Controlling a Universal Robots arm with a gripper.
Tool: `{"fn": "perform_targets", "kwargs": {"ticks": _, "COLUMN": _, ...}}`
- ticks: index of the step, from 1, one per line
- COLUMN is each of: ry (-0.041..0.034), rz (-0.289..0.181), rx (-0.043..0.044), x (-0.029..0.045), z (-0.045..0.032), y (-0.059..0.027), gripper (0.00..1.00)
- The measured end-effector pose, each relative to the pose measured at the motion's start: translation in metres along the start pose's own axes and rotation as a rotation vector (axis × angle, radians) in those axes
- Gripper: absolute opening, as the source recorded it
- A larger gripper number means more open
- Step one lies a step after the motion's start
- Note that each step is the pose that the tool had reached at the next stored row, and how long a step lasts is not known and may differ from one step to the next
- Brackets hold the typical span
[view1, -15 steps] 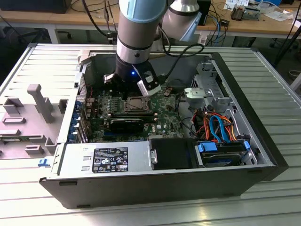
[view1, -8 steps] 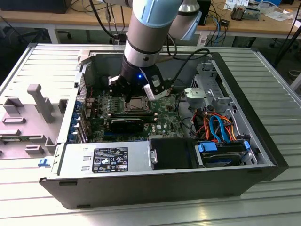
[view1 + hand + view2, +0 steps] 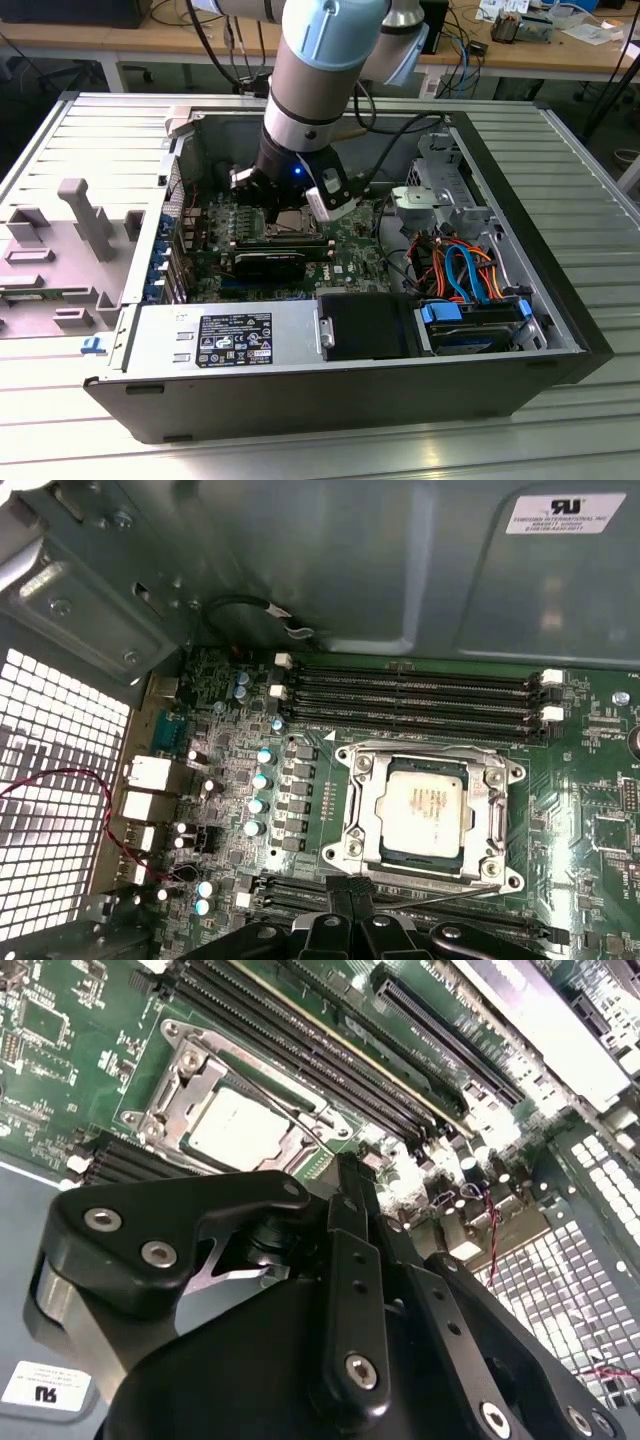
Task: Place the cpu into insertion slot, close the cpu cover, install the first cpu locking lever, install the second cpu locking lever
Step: 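Install the second cpu locking lever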
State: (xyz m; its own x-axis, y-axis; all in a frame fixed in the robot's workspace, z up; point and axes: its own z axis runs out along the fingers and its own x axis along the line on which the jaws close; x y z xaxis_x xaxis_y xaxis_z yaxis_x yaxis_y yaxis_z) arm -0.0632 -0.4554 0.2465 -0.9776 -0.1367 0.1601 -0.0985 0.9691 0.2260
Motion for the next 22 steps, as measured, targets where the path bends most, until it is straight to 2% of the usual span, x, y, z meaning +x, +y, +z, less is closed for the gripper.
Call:
{"fn": "perform_targets", "kwargs": {"ticks": 8, "ry": -0.0002, "rz": 0.000, "rx": -0.0003, "x": -0.0005, "z": 0.0060, "y": -0.0065, "gripper": 0.11}}
{"fn": "perform_targets", "kwargs": {"ticks": 14, "ry": -0.0002, "rz": 0.000, "rx": -0.0002, "x": -0.0016, "z": 0.0136, "y": -0.0087, "gripper": 0.11}}
{"fn": "perform_targets", "kwargs": {"ticks": 22, "ry": -0.0001, "rz": 0.000, "rx": -0.0002, "x": 0.0055, "z": 0.0220, "y": -0.0095, "gripper": 0.11}}
